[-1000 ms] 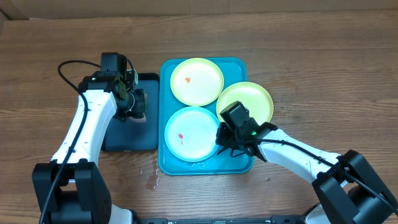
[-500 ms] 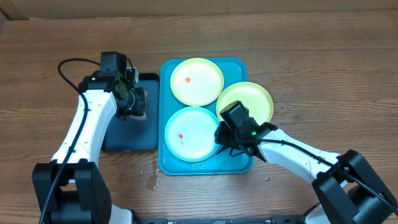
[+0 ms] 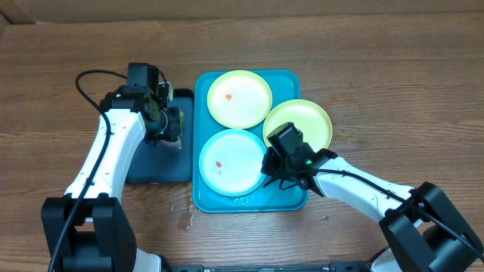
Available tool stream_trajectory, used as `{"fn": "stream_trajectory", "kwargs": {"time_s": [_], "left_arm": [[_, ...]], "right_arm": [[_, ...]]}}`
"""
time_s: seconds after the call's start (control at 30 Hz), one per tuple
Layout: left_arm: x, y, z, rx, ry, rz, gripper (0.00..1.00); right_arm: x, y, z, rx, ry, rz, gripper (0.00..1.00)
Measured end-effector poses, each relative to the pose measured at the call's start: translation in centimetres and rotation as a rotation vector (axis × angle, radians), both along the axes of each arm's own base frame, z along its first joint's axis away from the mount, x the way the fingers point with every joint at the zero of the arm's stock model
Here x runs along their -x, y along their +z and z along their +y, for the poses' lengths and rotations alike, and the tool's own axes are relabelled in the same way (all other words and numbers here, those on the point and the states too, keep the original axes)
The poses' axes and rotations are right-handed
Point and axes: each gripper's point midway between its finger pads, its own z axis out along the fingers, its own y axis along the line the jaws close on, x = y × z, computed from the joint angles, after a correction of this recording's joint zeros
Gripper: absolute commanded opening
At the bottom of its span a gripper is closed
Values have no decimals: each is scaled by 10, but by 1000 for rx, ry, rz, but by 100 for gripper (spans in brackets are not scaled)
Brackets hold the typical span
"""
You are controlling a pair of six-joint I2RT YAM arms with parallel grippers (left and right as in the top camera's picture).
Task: Clean dirty plates on tray and stack at the side
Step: 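Carry the sponge with the left gripper over the white plate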
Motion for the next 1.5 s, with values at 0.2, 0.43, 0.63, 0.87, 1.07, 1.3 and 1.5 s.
{"fn": "stream_trajectory", "kwargs": {"time_s": [0.2,0.43,0.63,0.87,1.07,1.3,1.5], "left_arm": [[0,0,0,0,0,1,4],[-1,0,0,0,0,-3,4],[0,0,0,0,0,-2,4],[-1,0,0,0,0,-2,4],[-4,1,3,-35,2,-19,4],[-6,3,-24,-47,-70,-41,4],[3,15,-56,-14,-138,-60,4]], "right_arm": [[2,0,2,-12,-2,14,39],[-3,1,1,-2,-1,-16,4],[-1,0,-1,5,-4,-6,4],[0,-1,-2,9,-4,1,4],[2,-2,-4,17,-5,9,4],[2,-2,-3,16,-5,8,4],[1,-2,-3,12,-8,7,21]]}}
